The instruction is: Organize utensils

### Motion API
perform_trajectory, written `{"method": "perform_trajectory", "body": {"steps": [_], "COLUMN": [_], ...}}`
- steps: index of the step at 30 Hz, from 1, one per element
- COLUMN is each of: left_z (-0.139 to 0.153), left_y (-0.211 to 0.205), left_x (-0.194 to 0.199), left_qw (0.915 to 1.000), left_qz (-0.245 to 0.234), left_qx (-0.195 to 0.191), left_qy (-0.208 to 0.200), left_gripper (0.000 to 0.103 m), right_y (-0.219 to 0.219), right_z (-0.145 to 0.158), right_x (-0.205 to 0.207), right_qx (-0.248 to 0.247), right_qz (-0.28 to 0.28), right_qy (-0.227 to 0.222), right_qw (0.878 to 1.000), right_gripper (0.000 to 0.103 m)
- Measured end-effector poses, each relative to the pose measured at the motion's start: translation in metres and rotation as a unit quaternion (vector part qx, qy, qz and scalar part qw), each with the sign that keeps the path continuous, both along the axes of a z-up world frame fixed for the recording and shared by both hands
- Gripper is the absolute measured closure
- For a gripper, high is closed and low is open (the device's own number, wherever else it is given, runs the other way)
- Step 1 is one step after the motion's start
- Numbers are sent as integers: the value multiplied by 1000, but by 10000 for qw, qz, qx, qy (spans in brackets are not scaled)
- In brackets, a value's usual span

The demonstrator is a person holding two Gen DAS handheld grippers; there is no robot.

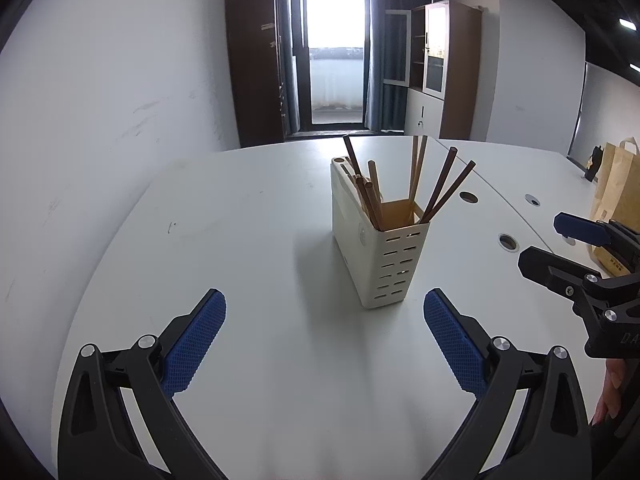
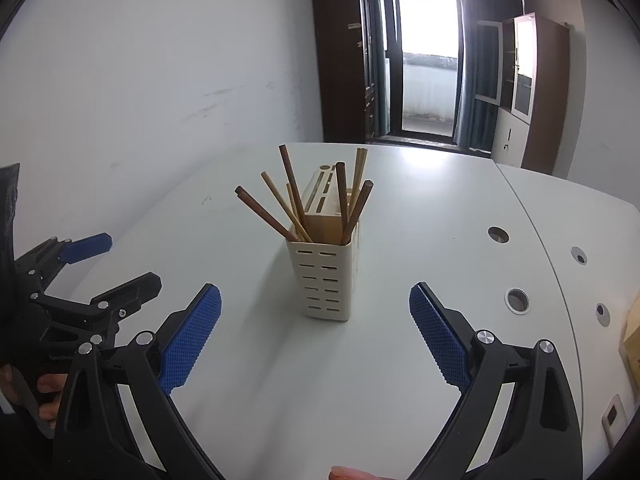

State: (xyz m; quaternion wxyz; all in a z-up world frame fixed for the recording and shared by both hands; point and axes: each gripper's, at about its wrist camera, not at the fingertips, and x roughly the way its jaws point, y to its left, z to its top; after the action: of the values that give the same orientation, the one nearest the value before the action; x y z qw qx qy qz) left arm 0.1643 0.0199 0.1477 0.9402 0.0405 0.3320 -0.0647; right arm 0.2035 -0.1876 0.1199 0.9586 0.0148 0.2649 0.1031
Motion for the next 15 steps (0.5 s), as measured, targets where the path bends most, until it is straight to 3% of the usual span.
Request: {"method": "perform_trajectory", "body": {"steps": [15], "left_z": [-2], "left_y": [-6], "left_x": [-4], "left_qw": [10000], "left_qz": [-59], "left_qx": [-6], "left_qy": [13], "left_gripper": [6], "right_y": [-2], "right_z": [-4], "right_x": [-1], "right_qx": [44], "right_qz": [-2], "right_qy": [24], "right_qw": [10000], "right_gripper": [7]}}
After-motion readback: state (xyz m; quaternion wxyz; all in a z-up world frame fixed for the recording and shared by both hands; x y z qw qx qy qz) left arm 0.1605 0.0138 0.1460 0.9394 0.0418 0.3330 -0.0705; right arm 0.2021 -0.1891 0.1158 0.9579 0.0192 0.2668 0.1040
